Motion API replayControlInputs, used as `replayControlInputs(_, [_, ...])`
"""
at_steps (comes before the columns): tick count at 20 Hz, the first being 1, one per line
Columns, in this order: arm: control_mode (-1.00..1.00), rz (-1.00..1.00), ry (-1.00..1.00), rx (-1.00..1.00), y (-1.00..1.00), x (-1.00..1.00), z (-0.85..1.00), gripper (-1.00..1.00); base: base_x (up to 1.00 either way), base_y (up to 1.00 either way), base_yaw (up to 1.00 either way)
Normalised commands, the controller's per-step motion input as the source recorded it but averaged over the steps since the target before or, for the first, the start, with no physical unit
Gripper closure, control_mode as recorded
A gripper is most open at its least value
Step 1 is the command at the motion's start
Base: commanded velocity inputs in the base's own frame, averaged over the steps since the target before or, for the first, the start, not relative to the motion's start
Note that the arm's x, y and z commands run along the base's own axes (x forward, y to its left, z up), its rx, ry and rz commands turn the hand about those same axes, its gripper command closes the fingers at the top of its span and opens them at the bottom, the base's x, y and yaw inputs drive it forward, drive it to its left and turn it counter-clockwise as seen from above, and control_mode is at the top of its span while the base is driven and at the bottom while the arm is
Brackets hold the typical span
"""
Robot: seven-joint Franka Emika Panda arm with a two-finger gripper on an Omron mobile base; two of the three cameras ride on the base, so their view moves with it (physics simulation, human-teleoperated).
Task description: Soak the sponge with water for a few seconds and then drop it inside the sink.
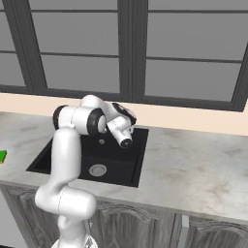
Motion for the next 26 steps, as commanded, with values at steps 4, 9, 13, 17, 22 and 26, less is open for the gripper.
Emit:
replayControlInputs(4, [-1.0,-0.09,0.0,0.0,0.0,0.28,-0.13,-1.0,0.0,0.0,0.0])
replayControlInputs(9, [-1.0,-0.08,0.0,0.0,-0.08,0.27,-0.09,-1.0,0.0,0.0,0.0])
replayControlInputs(13, [-1.0,-0.03,0.0,0.0,-0.28,0.05,-0.02,-1.0,0.0,0.0,0.0])
replayControlInputs(17, [-1.0,0.0,0.0,0.0,-0.36,0.06,-0.05,-1.0,0.0,0.0,0.0])
replayControlInputs(22, [-1.0,0.0,0.0,0.0,-0.4,0.13,-0.12,-1.0,0.0,0.0,0.0])
replayControlInputs(26, [-1.0,0.0,0.0,0.0,-0.38,0.16,-0.12,-1.0,0.0,0.0,0.0])
